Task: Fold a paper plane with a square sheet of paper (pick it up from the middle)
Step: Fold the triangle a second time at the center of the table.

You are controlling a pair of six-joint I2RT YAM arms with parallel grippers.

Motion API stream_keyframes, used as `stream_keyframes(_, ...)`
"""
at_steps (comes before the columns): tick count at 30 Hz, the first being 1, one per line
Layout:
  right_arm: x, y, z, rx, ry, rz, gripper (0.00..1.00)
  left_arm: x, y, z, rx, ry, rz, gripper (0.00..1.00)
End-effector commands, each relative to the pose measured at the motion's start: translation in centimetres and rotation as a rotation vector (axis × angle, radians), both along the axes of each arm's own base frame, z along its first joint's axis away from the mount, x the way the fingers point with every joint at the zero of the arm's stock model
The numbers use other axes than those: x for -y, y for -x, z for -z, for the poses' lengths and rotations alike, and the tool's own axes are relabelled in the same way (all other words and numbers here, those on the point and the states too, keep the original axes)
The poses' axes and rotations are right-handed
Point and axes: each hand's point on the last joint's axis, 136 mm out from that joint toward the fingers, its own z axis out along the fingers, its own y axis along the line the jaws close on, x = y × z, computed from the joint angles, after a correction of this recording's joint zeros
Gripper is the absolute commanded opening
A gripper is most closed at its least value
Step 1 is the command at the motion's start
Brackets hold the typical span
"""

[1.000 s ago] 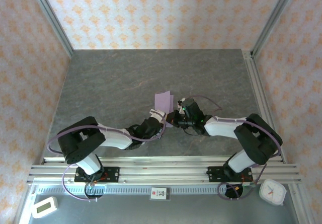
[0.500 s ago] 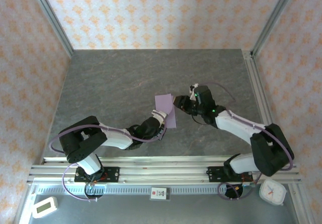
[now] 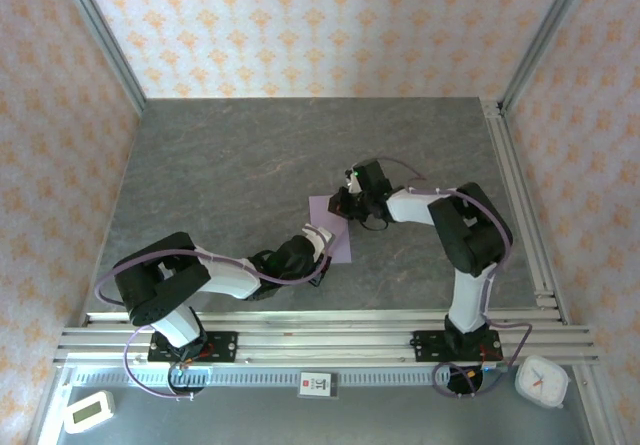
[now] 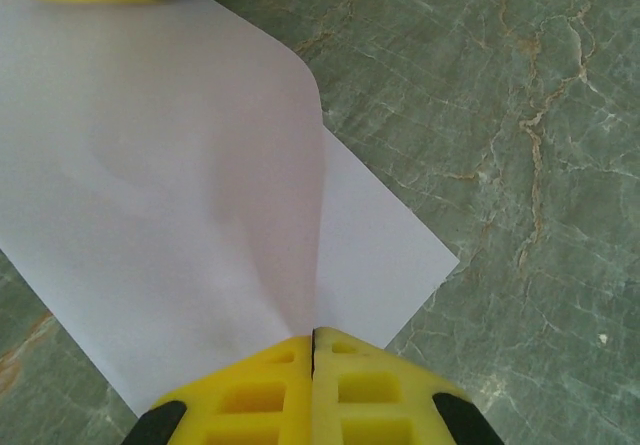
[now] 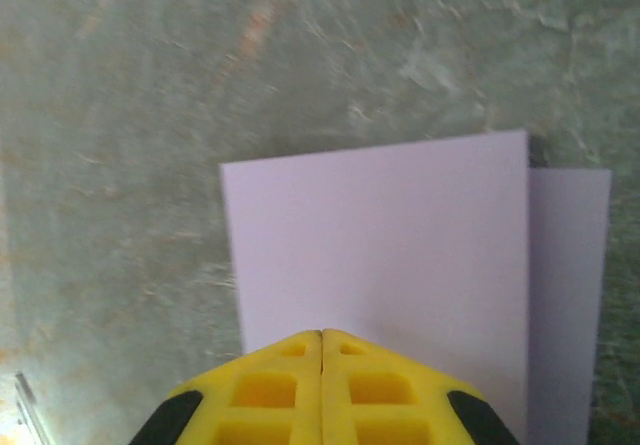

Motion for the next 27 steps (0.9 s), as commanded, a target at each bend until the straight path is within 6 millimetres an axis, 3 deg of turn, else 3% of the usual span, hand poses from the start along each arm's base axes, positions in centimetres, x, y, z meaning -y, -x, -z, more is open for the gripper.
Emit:
stream_keyframes(1, 0.0, -0.1, 0.6, 0.015, 0.023, -0.030, 0.03, 0.2, 0.1, -0.5, -0.014, 0.045, 0.009, 0.00)
stream_keyframes(8, 0.9, 1.2, 3.8, -0.040, 0.068, -0.030, 0.00, -1.6, -1.0, -0.6, -0.058, 0.122, -0.047, 0.00)
stream_keyframes(18, 1.2, 1.5, 4.5, -0.054, 0.074, -0.024, 0.00, -2.3, -2.1, -1.0, -0.048, 0.114, -0.072, 0.00)
stream_keyframes(27, 1.2, 1.7, 4.6, -0.057, 0.070, -0.022, 0.00, -3.3, -2.6, 0.4, -0.067, 0.072, -0.117, 0.00)
